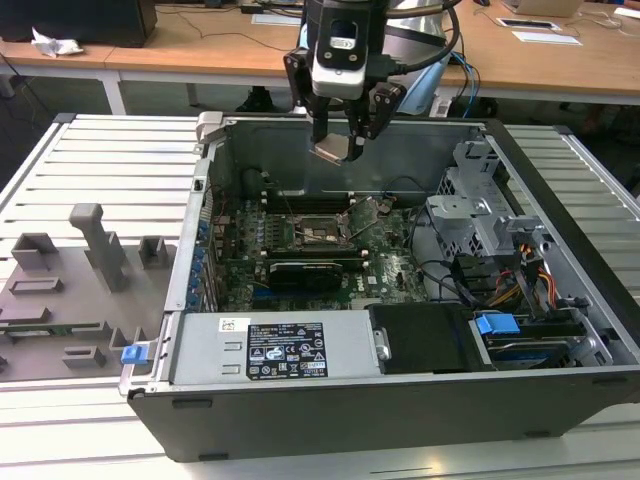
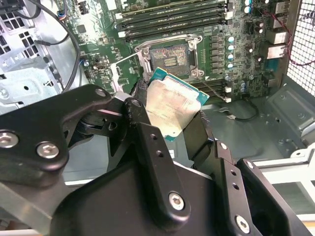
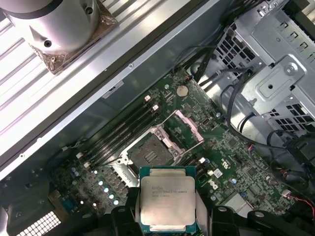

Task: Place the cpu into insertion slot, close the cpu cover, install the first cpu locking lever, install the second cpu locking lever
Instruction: 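Place the cpu into insertion slot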

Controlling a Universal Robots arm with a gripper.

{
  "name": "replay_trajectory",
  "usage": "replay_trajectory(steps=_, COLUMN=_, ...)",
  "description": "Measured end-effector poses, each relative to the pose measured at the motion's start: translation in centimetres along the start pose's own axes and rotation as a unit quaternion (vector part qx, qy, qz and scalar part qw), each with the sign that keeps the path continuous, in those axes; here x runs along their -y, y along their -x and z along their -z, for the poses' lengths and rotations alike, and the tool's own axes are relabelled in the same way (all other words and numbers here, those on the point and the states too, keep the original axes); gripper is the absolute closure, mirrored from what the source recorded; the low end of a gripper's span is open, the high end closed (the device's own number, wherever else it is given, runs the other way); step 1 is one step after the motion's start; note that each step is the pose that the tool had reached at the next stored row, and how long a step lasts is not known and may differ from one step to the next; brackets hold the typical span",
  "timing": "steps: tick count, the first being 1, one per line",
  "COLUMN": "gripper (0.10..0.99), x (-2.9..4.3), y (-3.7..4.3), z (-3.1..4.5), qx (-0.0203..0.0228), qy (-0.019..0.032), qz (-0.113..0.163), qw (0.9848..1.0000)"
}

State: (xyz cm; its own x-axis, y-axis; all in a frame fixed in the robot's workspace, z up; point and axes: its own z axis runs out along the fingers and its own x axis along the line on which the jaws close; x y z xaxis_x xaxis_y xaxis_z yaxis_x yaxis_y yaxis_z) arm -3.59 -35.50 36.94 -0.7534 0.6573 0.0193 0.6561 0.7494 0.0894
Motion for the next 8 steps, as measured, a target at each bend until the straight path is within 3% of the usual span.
replay_trajectory(steps=8, gripper=0.549, x=0.02, y=-0.02, z=-0.10, qx=0.0024, qy=0.0005, qz=-0.026, qw=0.9997)
